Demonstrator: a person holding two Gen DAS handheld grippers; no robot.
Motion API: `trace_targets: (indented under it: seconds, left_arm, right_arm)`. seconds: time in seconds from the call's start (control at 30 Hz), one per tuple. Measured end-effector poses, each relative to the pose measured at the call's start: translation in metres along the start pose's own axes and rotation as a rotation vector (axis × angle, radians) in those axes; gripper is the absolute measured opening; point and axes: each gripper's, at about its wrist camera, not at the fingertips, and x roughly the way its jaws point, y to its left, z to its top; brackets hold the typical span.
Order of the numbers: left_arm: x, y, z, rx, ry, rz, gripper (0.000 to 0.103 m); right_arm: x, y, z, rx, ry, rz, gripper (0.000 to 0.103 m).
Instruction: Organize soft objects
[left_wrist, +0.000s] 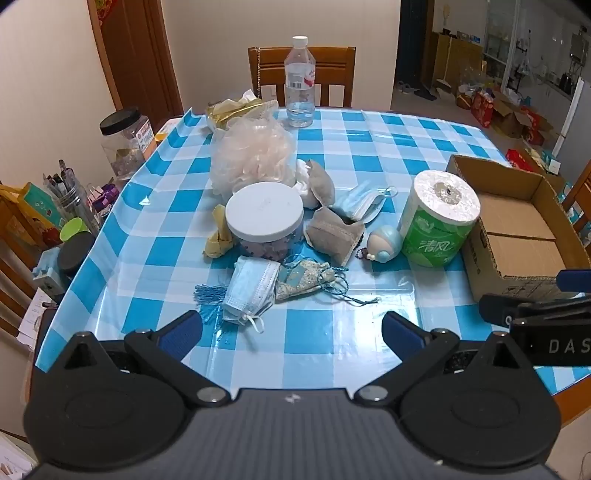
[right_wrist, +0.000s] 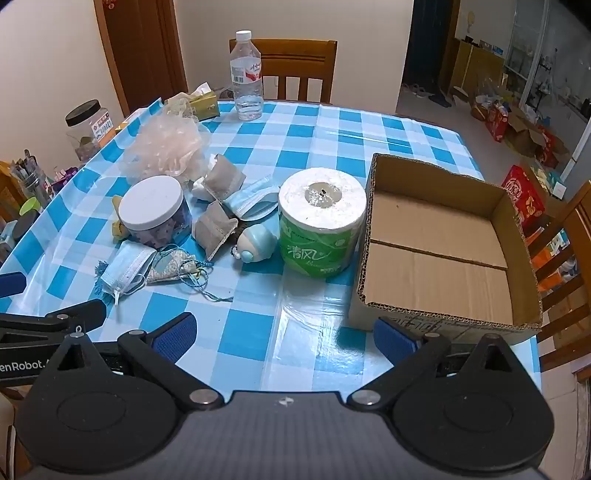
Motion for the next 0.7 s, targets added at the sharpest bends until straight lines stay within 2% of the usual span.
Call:
trace_targets:
  seconds: [0.07,0.4,0.7]
  left_arm:
    - [0.000,0.002,0.001,-0.024,0.010,-0.030,0.102]
    - [0.005,0.009,0.005,-0.020,0.006,-0.015,0.102]
    - [-0.001,-0.002,0.001,-0.012,-0.004,-0.011,0.102]
  right_arm:
    - [0.000,0.000,0.000,-0.001,0.004,-0.001,0.103]
    - [-0.001,0.002,0.002,-0.002,-0.001,-0.002,0.103]
    - [-0.004,-0.006,0.002,-0.015,-0.009,0.007,0.103]
